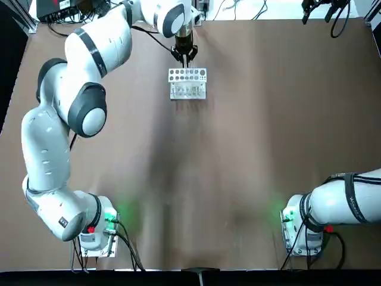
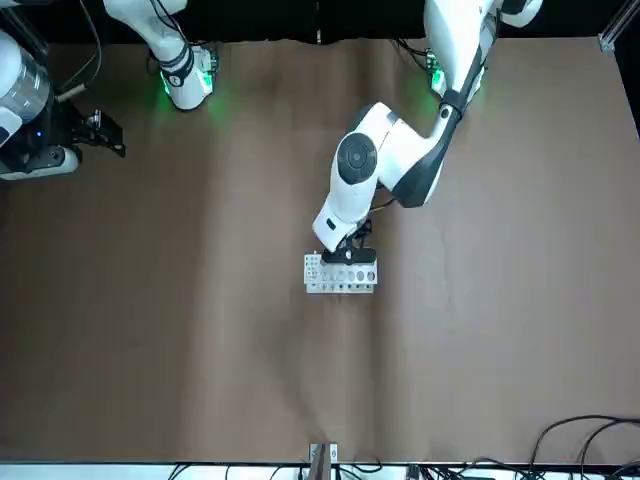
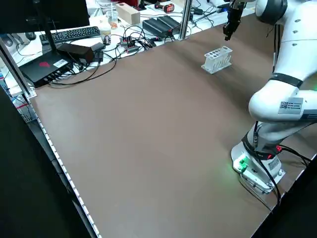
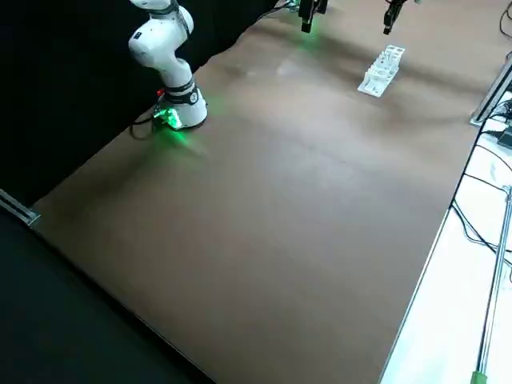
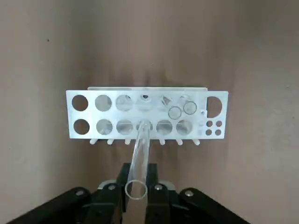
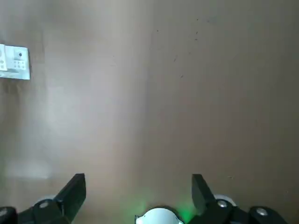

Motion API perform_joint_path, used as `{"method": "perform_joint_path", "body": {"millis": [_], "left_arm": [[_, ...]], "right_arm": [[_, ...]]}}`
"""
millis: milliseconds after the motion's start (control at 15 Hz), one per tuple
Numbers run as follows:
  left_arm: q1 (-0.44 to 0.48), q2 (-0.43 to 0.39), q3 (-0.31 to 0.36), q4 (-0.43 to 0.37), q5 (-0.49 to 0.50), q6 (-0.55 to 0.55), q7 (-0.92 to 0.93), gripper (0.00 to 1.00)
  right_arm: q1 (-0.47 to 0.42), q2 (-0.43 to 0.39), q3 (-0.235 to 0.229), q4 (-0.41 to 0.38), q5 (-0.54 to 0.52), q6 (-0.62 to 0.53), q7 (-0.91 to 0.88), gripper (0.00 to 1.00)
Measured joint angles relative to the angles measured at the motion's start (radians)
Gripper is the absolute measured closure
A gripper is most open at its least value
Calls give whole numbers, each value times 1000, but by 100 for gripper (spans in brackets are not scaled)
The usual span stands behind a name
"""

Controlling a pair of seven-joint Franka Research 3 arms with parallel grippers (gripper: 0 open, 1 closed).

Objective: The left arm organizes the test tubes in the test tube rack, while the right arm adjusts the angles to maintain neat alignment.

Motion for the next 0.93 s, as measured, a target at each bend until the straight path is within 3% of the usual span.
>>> {"method": "perform_joint_path", "body": {"millis": [933], "left_arm": [[13,-35,0,1,0,-9,-12,80]], "right_arm": [[0,0,-1,0,0,0,0,0]]}}
